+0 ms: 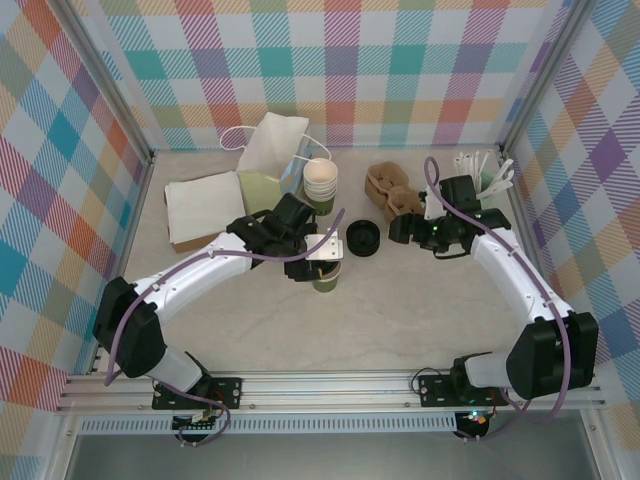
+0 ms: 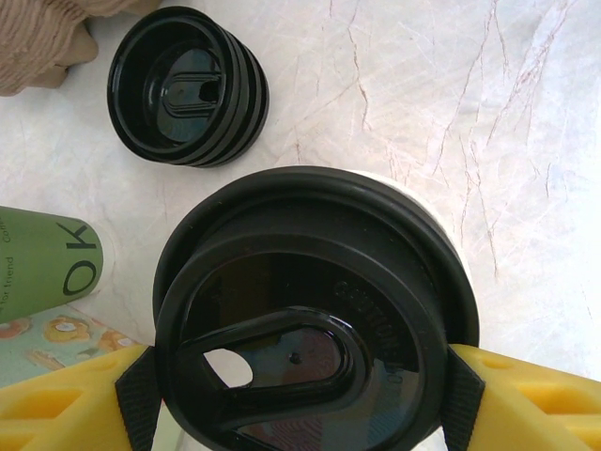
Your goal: Pack the takeout coffee
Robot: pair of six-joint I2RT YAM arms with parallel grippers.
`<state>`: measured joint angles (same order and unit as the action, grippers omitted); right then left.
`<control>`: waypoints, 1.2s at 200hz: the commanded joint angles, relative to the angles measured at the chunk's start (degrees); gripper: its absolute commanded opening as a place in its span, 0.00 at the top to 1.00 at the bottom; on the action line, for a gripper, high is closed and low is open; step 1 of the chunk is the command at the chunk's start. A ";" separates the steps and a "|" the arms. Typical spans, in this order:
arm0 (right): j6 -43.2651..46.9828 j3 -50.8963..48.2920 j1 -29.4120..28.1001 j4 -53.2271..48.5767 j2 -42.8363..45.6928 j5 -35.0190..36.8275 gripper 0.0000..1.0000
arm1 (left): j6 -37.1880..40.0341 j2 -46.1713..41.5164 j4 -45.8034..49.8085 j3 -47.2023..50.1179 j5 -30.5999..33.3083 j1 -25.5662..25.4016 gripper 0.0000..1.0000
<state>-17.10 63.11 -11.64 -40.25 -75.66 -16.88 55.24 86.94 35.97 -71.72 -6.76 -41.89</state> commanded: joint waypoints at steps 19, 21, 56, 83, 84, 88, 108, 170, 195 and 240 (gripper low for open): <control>0.58 -1.59 0.56 1.02 1.42 -1.57 0.22 | 1.82 1.37 3.41 -2.91 -0.78 -1.00 0.25; 0.63 -1.63 0.56 0.99 1.45 -1.62 0.22 | 1.83 1.39 3.34 -2.94 -0.77 -0.96 0.25; 0.91 -2.07 0.85 1.40 1.74 -1.99 0.22 | 1.89 2.08 3.36 -3.05 -1.14 -0.96 0.25; 0.98 -2.20 1.00 1.42 1.79 -2.14 0.22 | 1.90 2.82 3.09 -3.20 -1.47 -0.98 0.25; 0.95 -2.25 1.00 1.41 1.76 -2.21 0.22 | 1.89 2.81 3.07 -3.22 -1.44 -0.99 0.25; 0.93 -2.25 0.98 1.44 1.81 -2.25 0.22 | 1.91 2.87 3.06 -3.25 -1.53 -0.98 0.25; 1.04 -2.55 1.09 1.58 1.92 -2.32 0.22 | 1.97 3.45 3.07 -3.51 -1.67 -0.96 0.25; 1.06 -3.08 1.27 1.83 2.07 -2.67 0.22 | 1.97 4.23 3.33 -3.82 -2.07 -0.96 0.25; 1.02 -3.17 1.35 2.01 2.09 -2.75 0.22 | 2.02 4.61 3.74 -4.01 -2.61 -0.99 0.24; 1.02 -3.35 1.43 2.10 2.08 -2.97 0.22 | 1.97 5.43 4.53 -4.52 -3.17 -0.99 0.20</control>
<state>-17.08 60.60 -10.83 -38.65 -74.83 -18.68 56.47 91.57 38.44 -74.19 -8.16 -41.89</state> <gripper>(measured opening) 0.780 0.784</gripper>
